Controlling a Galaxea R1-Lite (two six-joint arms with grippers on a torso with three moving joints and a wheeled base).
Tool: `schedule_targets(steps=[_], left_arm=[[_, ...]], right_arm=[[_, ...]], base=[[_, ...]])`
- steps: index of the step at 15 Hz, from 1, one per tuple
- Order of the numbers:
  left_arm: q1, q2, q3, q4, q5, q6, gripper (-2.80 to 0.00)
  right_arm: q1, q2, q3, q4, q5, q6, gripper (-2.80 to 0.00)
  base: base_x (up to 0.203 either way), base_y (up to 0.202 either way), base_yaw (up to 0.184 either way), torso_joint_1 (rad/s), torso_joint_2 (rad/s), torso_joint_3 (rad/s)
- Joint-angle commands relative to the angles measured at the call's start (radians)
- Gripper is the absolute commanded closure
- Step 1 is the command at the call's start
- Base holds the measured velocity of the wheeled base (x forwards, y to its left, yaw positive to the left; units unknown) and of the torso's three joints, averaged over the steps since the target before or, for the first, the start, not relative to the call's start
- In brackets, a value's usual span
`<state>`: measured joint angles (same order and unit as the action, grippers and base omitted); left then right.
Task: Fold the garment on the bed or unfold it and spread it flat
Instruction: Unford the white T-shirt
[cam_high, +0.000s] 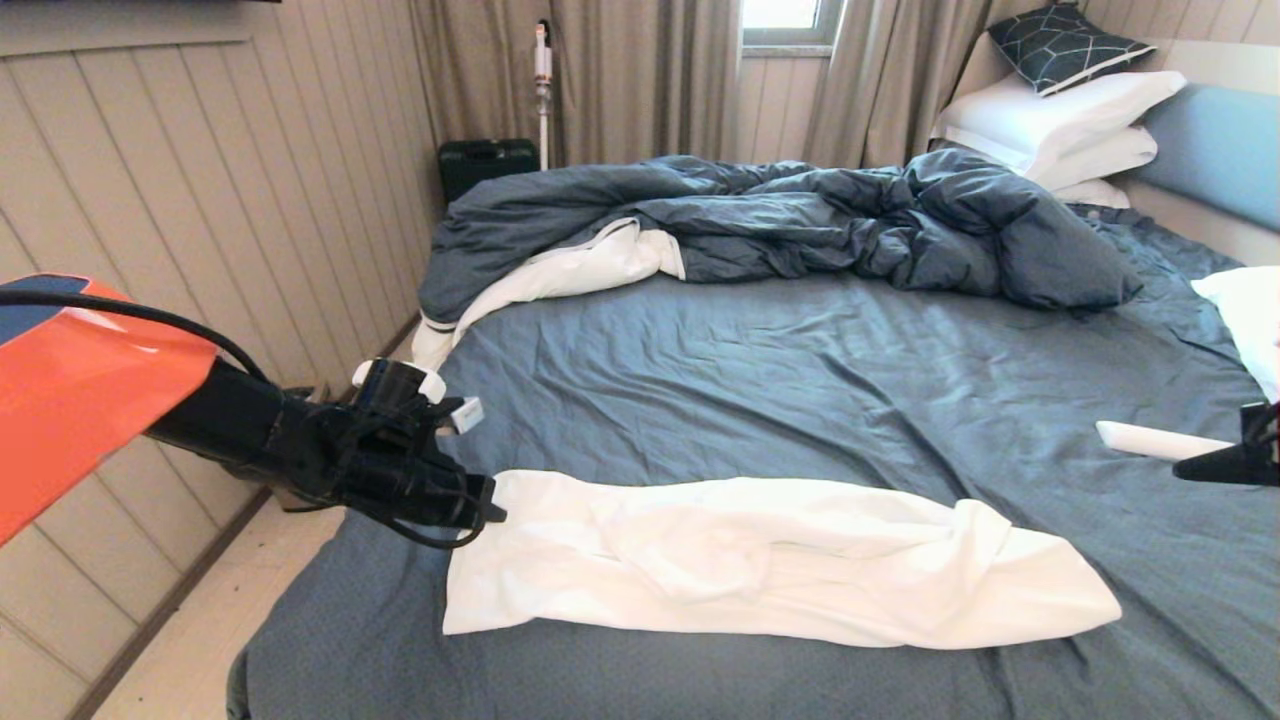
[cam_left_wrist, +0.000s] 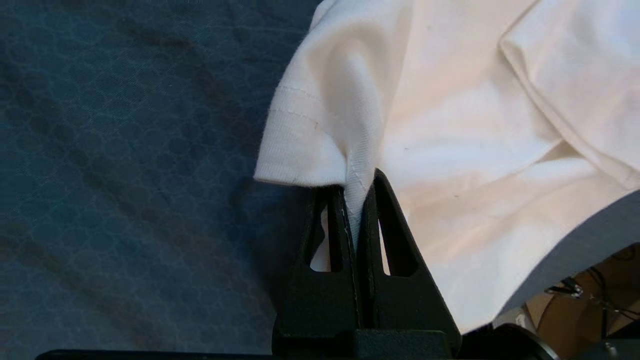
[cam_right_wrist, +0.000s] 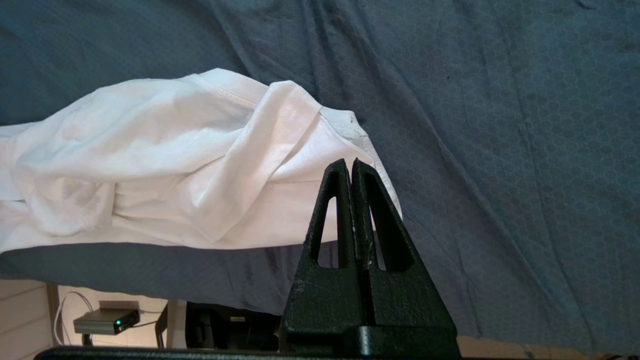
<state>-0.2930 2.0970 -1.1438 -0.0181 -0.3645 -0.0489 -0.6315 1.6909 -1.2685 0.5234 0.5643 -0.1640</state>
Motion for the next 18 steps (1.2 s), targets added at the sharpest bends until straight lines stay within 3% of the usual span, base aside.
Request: schedule_targets(steps=[1, 3, 4, 7, 9, 12, 15, 18], left_arm=[[0.000, -0.028, 0.017, -0.001, 0.001, 0.001, 0.00], [0.000, -0.049, 0.037, -0.002, 0.009, 0.008, 0.00], [0.000, -0.042, 0.041, -0.002, 0.009, 0.009, -2.80], [0.000, -0.048, 0.073, -0.001, 0.012, 0.022, -2.80], [0.001, -0.063, 0.091, -0.003, 0.004, 0.058, -2.80], [0.036, -0.126, 0.099, -0.003, 0.000, 0.052, -2.80], [0.081, -0.217, 0.131, -0.004, -0.002, 0.017, -2.80], [0.084, -0.291, 0.214, -0.052, 0.004, -0.033, -2.80]], right_arm=[[0.003, -0.002, 0.000, 0.003, 0.003, -0.002, 0.00], [0.012, -0.008, 0.001, 0.003, 0.003, -0.002, 0.00], [0.016, -0.009, 0.004, 0.004, 0.003, -0.002, 0.00], [0.021, -0.017, 0.024, 0.003, 0.003, -0.012, 0.00], [0.061, -0.017, 0.024, 0.007, 0.001, -0.012, 0.00], [0.137, -0.027, 0.030, 0.013, -0.001, -0.008, 0.00], [0.297, -0.030, 0.053, 0.014, -0.016, -0.001, 0.00], [0.515, -0.032, 0.060, 0.014, -0.104, 0.044, 0.00]], base=[[0.000, 0.000, 0.000, 0.000, 0.00, 0.000], [0.000, 0.000, 0.000, 0.000, 0.00, 0.000], [0.000, 0.000, 0.000, 0.000, 0.00, 0.000], [0.000, 0.000, 0.000, 0.000, 0.00, 0.000], [0.000, 0.000, 0.000, 0.000, 0.00, 0.000], [0.000, 0.000, 0.000, 0.000, 0.00, 0.000], [0.000, 0.000, 0.000, 0.000, 0.00, 0.000], [0.000, 0.000, 0.000, 0.000, 0.00, 0.000]])
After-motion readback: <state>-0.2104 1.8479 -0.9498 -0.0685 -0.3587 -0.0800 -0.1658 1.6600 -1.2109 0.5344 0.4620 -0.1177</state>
